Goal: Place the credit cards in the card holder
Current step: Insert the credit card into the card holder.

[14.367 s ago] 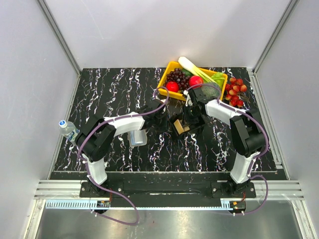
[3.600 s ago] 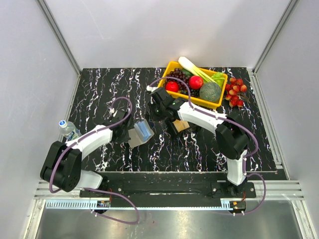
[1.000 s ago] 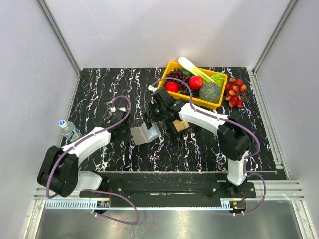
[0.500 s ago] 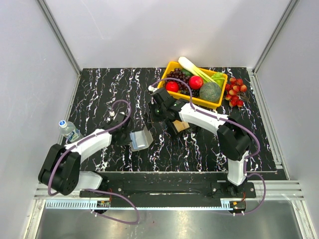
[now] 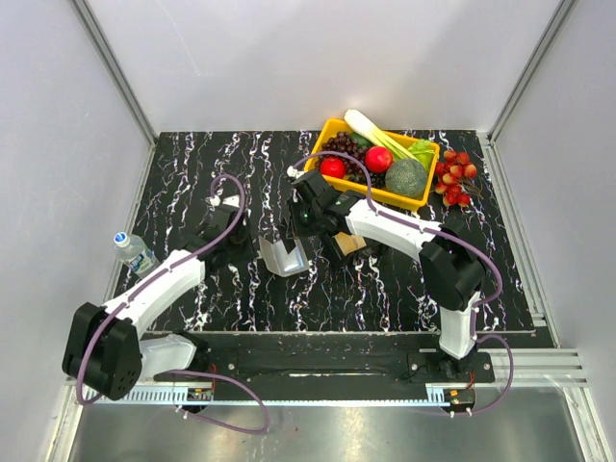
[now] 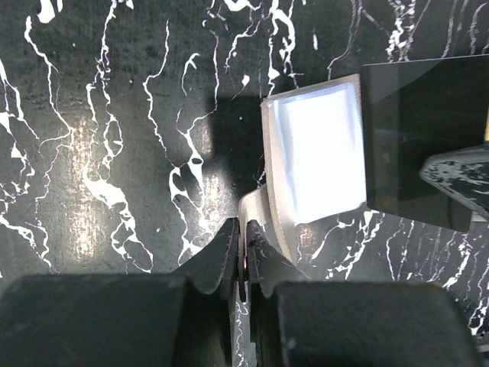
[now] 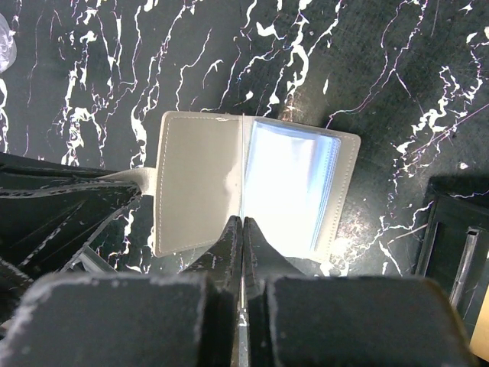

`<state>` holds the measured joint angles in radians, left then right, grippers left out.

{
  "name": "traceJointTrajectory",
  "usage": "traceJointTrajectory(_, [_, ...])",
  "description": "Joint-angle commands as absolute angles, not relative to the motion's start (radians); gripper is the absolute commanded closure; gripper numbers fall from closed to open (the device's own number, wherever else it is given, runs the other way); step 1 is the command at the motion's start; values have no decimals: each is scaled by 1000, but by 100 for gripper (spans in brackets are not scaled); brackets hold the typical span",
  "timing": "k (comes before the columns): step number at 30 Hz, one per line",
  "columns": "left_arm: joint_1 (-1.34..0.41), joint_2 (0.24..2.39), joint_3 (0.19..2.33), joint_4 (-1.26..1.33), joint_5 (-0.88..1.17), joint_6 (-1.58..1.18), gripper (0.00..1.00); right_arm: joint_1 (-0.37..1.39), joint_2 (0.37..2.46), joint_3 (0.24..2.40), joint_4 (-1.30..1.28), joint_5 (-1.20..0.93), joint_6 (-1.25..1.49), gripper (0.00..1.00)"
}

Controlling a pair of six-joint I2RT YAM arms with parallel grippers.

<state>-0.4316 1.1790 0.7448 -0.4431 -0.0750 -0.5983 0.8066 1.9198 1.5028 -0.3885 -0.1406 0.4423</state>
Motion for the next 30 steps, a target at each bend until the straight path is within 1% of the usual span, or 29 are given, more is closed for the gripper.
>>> traceJointTrajectory(1, [-433,1212,738,-416,-57,-597,100,804,1868,1513,-379,-117,440,100])
traceJointTrajectory(6, [-433,1255,726,-463,-132,-611,100,804,1865,1511,-377,-112,443,100])
traceJointTrajectory(12, [-433,1278,675,-433,-126,-624,100,804,1870,1511,-380,-114,443,100])
traceJointTrajectory(23, [-433,1289,680,-433,-135,-612,100,802,1876,1505,-385,-92,448,100])
traceJointTrajectory(30, [-433,1347,680,-442,-153,-609,100,802,1853,1508,-379,-92,442,100])
